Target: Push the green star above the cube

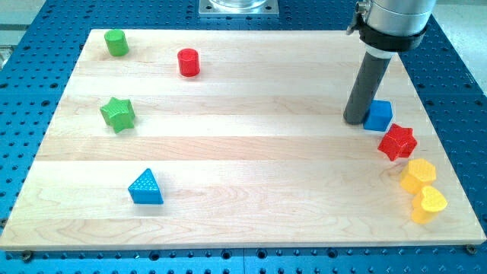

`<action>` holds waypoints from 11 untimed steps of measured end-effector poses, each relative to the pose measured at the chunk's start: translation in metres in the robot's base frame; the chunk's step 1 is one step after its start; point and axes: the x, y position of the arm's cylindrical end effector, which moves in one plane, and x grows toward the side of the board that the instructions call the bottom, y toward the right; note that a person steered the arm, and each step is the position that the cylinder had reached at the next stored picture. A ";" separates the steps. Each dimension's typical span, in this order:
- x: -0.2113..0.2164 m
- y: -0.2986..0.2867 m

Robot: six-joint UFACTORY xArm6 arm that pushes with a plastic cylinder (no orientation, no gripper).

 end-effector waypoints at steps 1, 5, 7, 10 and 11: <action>0.015 0.007; 0.044 -0.336; -0.023 -0.412; -0.050 -0.400; -0.035 -0.340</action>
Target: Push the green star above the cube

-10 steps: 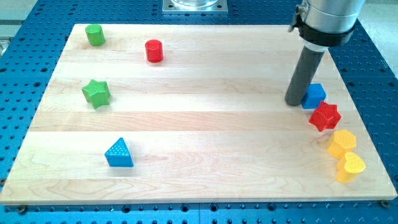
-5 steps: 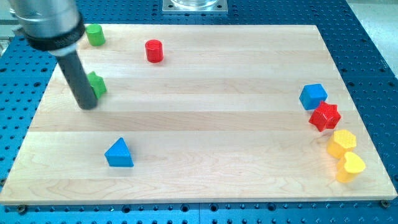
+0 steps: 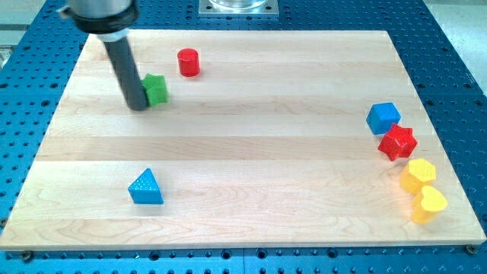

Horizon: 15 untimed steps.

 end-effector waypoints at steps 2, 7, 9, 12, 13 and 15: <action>-0.044 -0.021; -0.027 0.075; -0.022 0.094; 0.008 0.193; 0.003 0.170; -0.021 0.256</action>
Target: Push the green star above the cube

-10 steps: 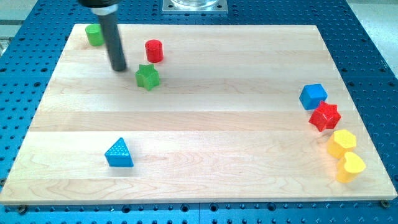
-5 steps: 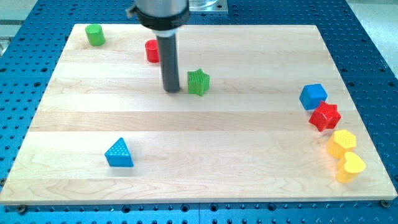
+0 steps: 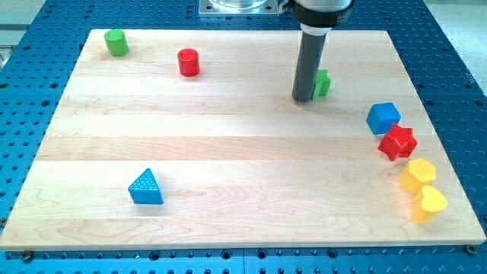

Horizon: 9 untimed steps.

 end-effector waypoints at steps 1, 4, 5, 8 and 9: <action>-0.009 -0.036; -0.008 0.024; 0.018 0.021; 0.008 0.058; -0.002 0.058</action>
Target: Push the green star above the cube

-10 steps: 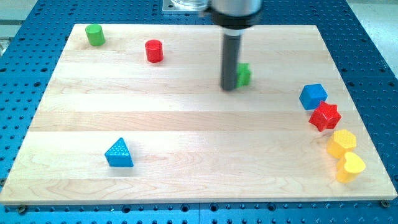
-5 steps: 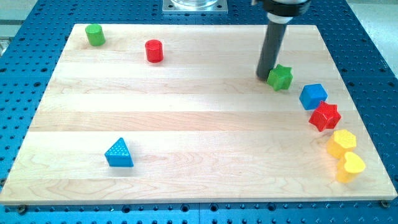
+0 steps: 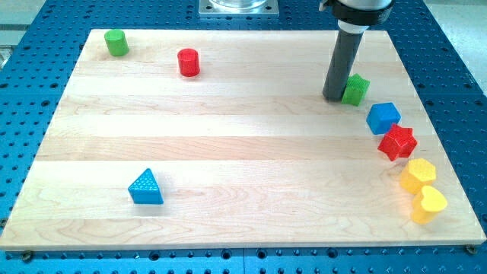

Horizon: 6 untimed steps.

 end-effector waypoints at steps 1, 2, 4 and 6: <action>-0.017 0.003; -0.003 0.017; 0.003 0.037; -0.010 -0.077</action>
